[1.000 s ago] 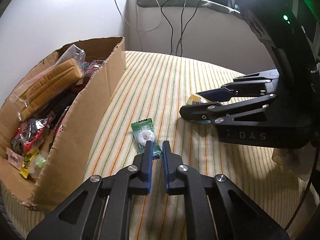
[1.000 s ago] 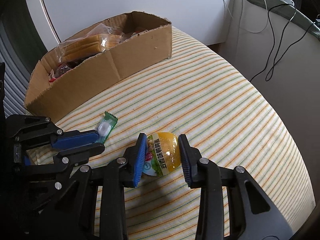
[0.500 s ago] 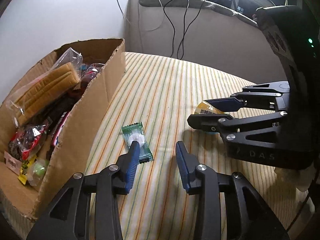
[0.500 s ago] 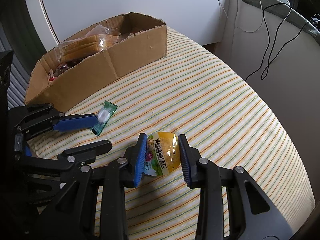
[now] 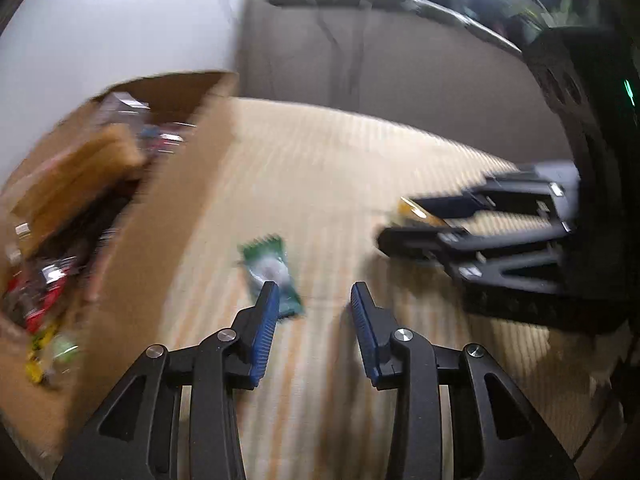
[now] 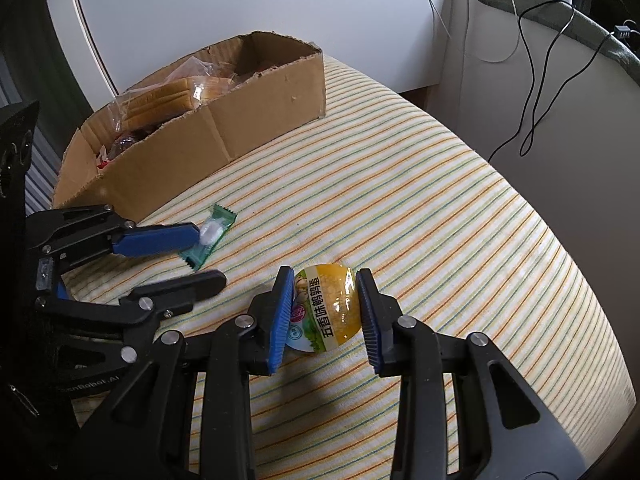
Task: Organize snacks
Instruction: 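Grasp the yellow round candy packet with the right tool while the left tool grasps the green mint packet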
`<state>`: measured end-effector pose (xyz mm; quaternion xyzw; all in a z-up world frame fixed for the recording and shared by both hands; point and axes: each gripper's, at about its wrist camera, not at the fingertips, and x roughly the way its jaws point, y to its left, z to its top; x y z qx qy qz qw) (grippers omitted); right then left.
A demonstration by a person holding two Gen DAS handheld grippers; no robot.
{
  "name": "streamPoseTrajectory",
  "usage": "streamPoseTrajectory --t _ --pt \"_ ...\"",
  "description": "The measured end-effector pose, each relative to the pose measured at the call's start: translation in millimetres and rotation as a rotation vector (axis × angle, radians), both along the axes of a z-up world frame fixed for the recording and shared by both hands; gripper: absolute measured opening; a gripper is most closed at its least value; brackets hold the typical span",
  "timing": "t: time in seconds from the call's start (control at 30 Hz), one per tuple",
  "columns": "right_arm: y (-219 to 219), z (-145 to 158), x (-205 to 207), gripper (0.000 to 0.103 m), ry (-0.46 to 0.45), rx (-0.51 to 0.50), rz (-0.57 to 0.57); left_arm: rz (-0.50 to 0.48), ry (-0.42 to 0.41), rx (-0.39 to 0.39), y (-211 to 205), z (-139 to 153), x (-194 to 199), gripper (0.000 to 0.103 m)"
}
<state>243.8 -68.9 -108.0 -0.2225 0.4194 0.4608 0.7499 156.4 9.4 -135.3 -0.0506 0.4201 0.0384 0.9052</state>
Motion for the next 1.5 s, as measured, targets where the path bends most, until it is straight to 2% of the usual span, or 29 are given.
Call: streamPoseTrajectory --t 0.07,0.17,0.23,0.37,0.5,0.57,0.67,0.8,0.9,1.13,1.27,1.5 --pt "-1.8 -1.1 1.6 0.033 0.003 0.003 -0.004 -0.061 0.004 -0.026 -5.8 0.4 3.1 0.035" --pt "-4.2 -1.0 4.7 0.033 0.009 0.012 -0.012 -0.057 -0.004 -0.024 -8.2 0.7 2.5 0.035" --pt "-5.3 -1.1 5.9 0.033 0.009 0.015 -0.014 -0.021 -0.029 -0.029 -6.0 5.1 -3.1 0.035" --pt "-8.1 -0.2 8.4 0.033 0.01 0.022 -0.021 0.093 -0.071 0.031 -3.9 14.9 -12.2 0.035" --pt "-7.8 1.4 9.3 0.033 0.007 0.032 -0.017 0.133 -0.072 0.062 -7.1 15.2 -9.7 0.035" --pt "-6.9 1.2 9.6 0.033 0.01 0.038 -0.012 0.167 -0.047 0.104 -6.0 10.5 -1.7 0.036" --pt "-5.1 -0.2 9.8 0.033 0.012 0.045 0.0 0.21 0.003 0.107 1.9 1.1 6.6 0.036" --pt "-6.7 -1.8 10.6 0.033 0.014 0.058 0.016 0.23 0.014 0.113 5.3 -3.4 14.1 0.037" --pt "-10.0 -3.3 12.5 0.033 0.018 0.073 0.021 0.219 0.014 0.081 12.6 -5.0 21.6 0.036" --pt "-11.6 -3.1 14.3 0.033 0.03 0.093 0.019 0.179 0.009 0.071 7.8 -1.3 15.9 0.022" --pt "-14.2 -1.1 13.2 0.032 0.023 0.097 0.016 0.152 0.007 0.081 4.5 -2.1 20.6 0.021" --pt "-14.5 8.3 7.7 0.031 -0.001 0.098 -0.008 0.116 -0.02 0.051 2.9 3.8 15.9 0.021"
